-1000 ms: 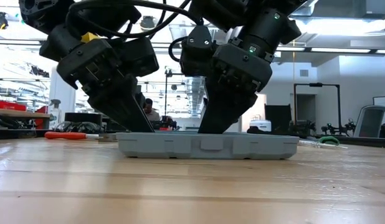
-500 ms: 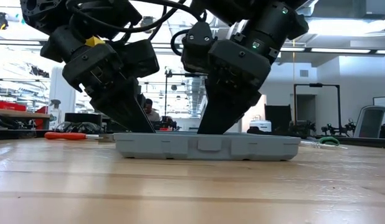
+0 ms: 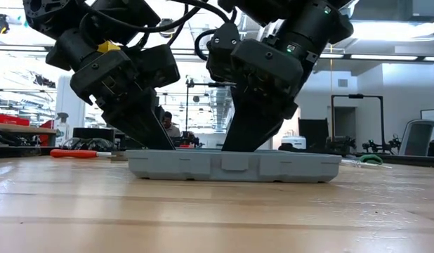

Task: Prefit tool cases
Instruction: Remove the right orange terminal block from the gray toolbox, then remove the left orange terminal block from the gray toolbox

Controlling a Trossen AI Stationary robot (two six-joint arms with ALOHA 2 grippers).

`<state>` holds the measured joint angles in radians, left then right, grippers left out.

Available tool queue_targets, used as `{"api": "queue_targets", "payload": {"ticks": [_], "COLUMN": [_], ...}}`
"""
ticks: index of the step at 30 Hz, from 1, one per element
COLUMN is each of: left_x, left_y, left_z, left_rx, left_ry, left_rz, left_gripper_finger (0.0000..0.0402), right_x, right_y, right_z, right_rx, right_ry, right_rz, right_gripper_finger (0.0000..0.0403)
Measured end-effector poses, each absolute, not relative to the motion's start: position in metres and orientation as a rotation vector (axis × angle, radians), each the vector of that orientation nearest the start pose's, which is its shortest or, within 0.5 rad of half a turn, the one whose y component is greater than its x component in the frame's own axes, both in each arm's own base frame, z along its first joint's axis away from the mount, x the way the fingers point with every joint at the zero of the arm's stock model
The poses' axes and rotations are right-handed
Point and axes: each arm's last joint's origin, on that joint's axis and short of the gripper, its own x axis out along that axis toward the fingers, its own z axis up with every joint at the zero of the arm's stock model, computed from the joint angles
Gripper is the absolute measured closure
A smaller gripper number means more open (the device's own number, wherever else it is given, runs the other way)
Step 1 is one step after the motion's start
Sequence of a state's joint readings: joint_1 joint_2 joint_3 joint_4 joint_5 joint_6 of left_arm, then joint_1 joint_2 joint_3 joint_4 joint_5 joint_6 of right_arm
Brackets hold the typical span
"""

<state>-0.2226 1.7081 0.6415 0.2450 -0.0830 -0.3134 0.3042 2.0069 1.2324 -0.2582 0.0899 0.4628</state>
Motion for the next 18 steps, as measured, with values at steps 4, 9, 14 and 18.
{"api": "queue_targets", "payload": {"ticks": [4, 9, 14, 18], "left_x": [0.285, 0.282, 0.282, 0.282], "left_y": [-0.062, -0.061, -0.061, -0.061], "left_z": [0.108, 0.106, 0.106, 0.106], "left_rx": [-0.166, -0.153, -0.152, -0.156], "left_ry": [0.840, 0.862, 0.863, 0.863], "left_rz": [0.001, 0.010, 0.011, 0.013], "left_gripper_finger": [0.0315, 0.0315, 0.0315, 0.0315], "right_x": [0.379, 0.375, 0.375, 0.375], "right_y": [0.118, 0.119, 0.118, 0.118], "right_z": [0.137, 0.144, 0.148, 0.148], "right_rx": [0.225, 0.228, 0.221, 0.253], "right_ry": [1.019, 1.029, 1.025, 1.013], "right_rz": [-0.051, -0.036, -0.038, -0.062], "right_gripper_finger": [0.0339, 0.0402, 0.0403, 0.0399]}}
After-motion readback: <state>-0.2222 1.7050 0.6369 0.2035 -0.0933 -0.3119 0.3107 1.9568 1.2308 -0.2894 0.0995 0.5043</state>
